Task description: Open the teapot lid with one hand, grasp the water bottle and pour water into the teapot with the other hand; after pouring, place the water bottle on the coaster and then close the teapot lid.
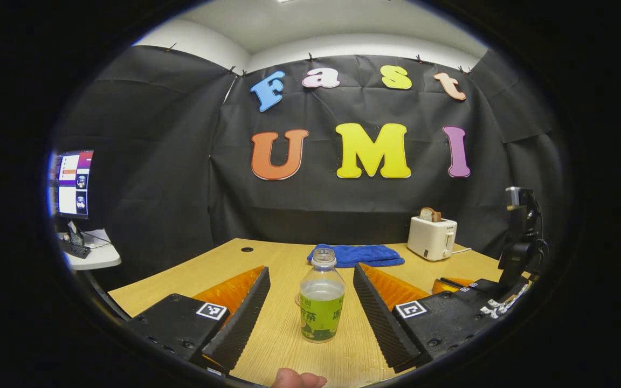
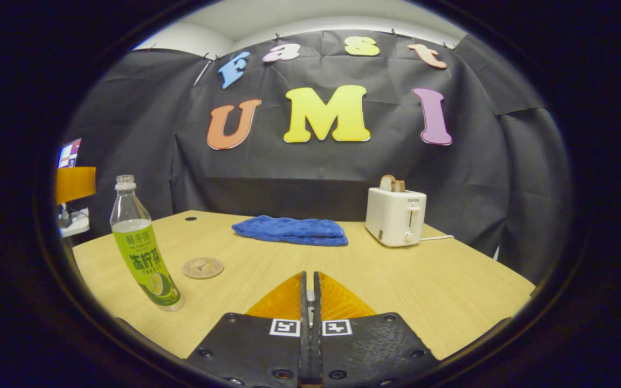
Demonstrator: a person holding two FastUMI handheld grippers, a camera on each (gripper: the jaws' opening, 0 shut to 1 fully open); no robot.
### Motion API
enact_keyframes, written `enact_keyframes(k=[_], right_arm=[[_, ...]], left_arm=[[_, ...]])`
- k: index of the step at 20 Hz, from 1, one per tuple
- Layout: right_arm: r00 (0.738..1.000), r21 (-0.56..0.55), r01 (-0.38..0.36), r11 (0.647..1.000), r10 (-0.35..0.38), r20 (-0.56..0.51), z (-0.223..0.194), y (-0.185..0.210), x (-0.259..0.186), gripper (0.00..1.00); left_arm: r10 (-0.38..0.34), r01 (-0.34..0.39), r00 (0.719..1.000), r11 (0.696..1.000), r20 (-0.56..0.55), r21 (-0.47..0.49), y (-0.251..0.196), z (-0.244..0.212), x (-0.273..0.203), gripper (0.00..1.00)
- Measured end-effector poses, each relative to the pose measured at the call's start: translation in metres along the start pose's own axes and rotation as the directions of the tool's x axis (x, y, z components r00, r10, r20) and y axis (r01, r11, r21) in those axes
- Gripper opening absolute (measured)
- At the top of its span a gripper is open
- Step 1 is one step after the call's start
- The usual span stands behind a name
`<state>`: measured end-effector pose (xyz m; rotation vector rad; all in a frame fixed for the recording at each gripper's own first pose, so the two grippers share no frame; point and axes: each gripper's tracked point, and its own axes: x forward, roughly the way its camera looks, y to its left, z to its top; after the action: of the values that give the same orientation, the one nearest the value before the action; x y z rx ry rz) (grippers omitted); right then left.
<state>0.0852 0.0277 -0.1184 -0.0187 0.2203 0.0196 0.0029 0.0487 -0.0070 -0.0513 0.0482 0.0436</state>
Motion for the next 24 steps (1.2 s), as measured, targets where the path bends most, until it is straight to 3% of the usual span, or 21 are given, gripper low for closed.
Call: enact_keyframes(k=[14,24], right_arm=[[0.999,-0.011,0.003,1.0,-0.002,0.048,0.029,-0.035,-0.041,0.0],[1.0,-0.017,0.012,1.0,-0.011,0.019,0.021,-0.047,-0.034,0.0]], left_arm=[[-0.007,0.008,0.992,1.0,-0.128,0.006,-0.015,-0.082,0.019,0.98],[-0.003,-0.003,0.975,1.0,-0.224,-0.026,-0.012,-0.123,0.056,0.98]])
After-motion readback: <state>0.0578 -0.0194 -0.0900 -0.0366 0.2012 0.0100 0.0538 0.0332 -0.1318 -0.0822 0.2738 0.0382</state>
